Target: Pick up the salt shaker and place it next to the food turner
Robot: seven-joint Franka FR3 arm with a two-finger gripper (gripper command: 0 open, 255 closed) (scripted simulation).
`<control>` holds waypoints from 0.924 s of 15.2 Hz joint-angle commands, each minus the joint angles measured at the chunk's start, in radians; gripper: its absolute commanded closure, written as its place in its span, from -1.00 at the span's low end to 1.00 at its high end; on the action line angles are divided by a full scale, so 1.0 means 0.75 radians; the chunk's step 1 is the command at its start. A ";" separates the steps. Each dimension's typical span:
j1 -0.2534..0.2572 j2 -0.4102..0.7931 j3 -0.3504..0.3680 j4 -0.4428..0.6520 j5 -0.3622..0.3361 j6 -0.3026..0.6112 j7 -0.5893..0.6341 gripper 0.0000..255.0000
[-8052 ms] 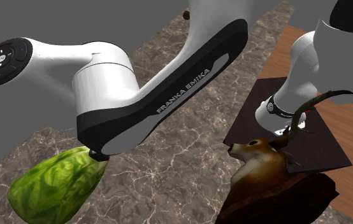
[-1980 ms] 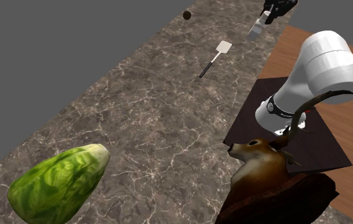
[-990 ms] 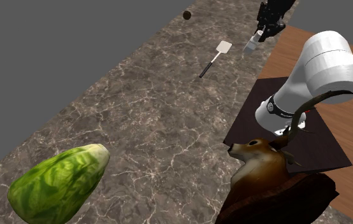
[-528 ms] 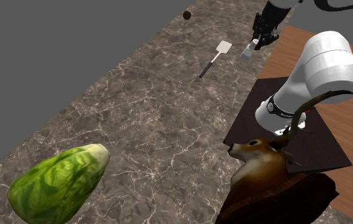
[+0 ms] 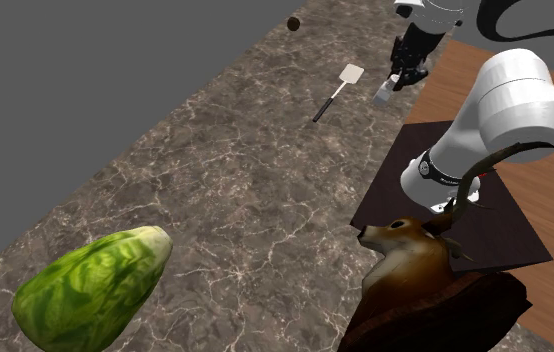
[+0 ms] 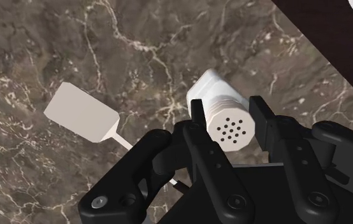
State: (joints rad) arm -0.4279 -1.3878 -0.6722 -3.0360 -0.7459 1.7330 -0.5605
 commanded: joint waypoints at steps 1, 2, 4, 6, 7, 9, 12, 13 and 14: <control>0.011 -0.010 -0.028 -0.008 -0.031 -0.004 0.013 1.00; 0.011 -0.010 -0.028 -0.008 -0.031 -0.004 0.013 1.00; 0.011 -0.010 -0.028 -0.008 -0.031 -0.004 0.013 1.00; 0.011 -0.010 -0.028 -0.008 -0.031 -0.004 0.013 1.00; 0.011 -0.010 -0.028 -0.008 -0.031 -0.004 0.013 1.00; 0.011 -0.010 -0.028 -0.008 -0.031 -0.004 0.013 -1.00; 0.011 -0.010 -0.028 -0.008 -0.032 -0.004 0.013 -1.00; 0.011 -0.010 -0.028 -0.008 -0.031 -0.004 0.013 -1.00; 0.031 -0.025 0.019 0.025 0.016 -0.048 0.014 -1.00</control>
State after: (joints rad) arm -0.4144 -1.4016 -0.6778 -3.0311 -0.7552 1.7150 -0.5518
